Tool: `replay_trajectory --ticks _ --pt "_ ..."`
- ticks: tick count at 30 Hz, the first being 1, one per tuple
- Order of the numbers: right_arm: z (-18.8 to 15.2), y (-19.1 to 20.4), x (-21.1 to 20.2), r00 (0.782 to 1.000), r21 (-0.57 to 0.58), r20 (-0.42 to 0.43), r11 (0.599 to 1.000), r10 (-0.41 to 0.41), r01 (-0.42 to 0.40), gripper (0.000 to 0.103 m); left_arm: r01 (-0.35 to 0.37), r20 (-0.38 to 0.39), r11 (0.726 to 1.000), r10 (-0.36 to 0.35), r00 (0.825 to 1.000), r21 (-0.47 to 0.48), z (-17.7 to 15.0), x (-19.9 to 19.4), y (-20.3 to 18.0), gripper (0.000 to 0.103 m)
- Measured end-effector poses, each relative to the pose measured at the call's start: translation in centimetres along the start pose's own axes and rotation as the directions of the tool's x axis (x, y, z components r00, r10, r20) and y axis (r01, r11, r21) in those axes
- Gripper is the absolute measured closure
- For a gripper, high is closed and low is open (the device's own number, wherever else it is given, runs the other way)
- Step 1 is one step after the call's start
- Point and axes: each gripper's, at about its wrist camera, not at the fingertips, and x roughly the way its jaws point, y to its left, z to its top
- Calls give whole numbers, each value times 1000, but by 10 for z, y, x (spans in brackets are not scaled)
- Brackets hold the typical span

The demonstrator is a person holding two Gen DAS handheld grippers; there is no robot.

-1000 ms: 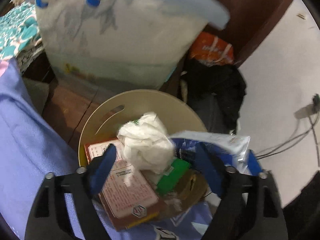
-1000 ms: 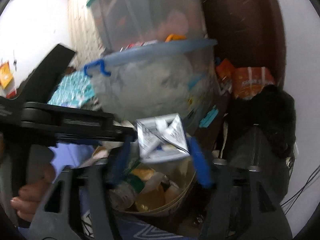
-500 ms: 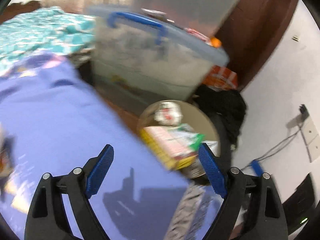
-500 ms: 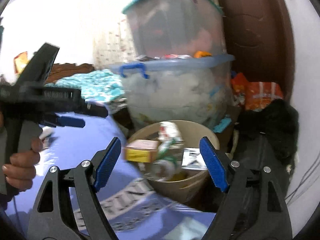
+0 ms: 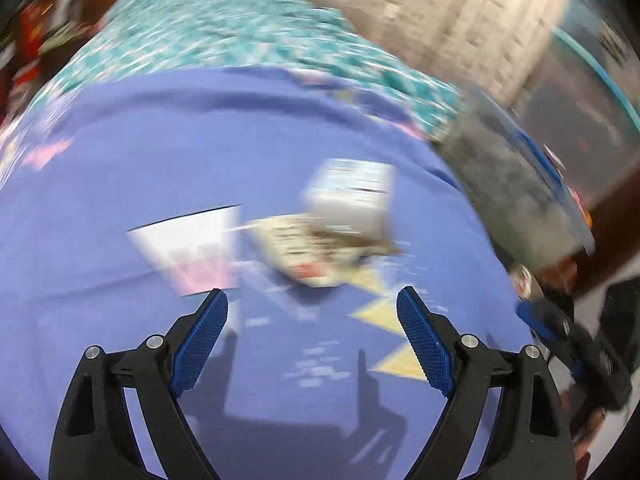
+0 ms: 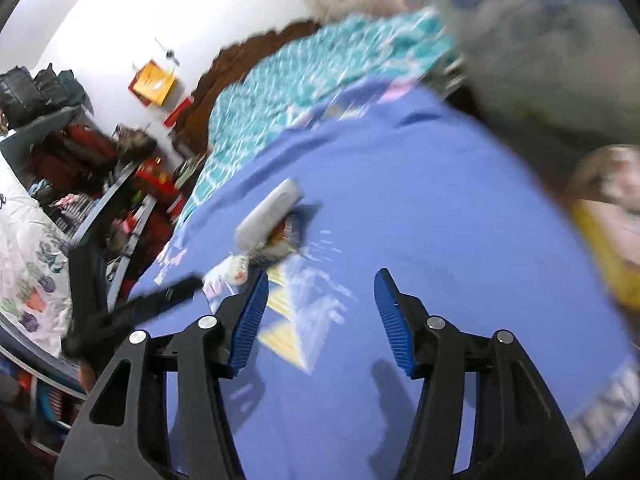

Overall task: Collect trash
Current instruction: 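Grasp the white tissue pack with the left gripper while the right reaches the chip bag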

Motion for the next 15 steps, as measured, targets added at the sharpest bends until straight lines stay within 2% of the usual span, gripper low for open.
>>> replay_trajectory --ticks 3,8,10,11,13,15 --pt "31 9 68 997 63 -60 997 44 -40 29 -7 0 998 7 1000 -60 -2 -10 35 21" --pt "71 15 158 993 127 -119 992 13 2 30 -16 14 993 17 1000 -114 -10 -31 75 21" --pt "70 18 182 985 160 -168 987 49 -22 42 -25 19 992 27 999 -126 -13 -38 85 21" --pt "68 20 189 977 175 -195 983 91 -56 48 -29 22 991 33 999 -130 -15 -41 91 21" --pt "55 35 199 947 186 -262 972 187 -141 51 -36 31 989 41 999 -145 -17 -48 102 21" --pt "29 67 201 895 112 -368 968 251 -225 52 -30 38 987 37 999 -157 -18 -53 109 21"
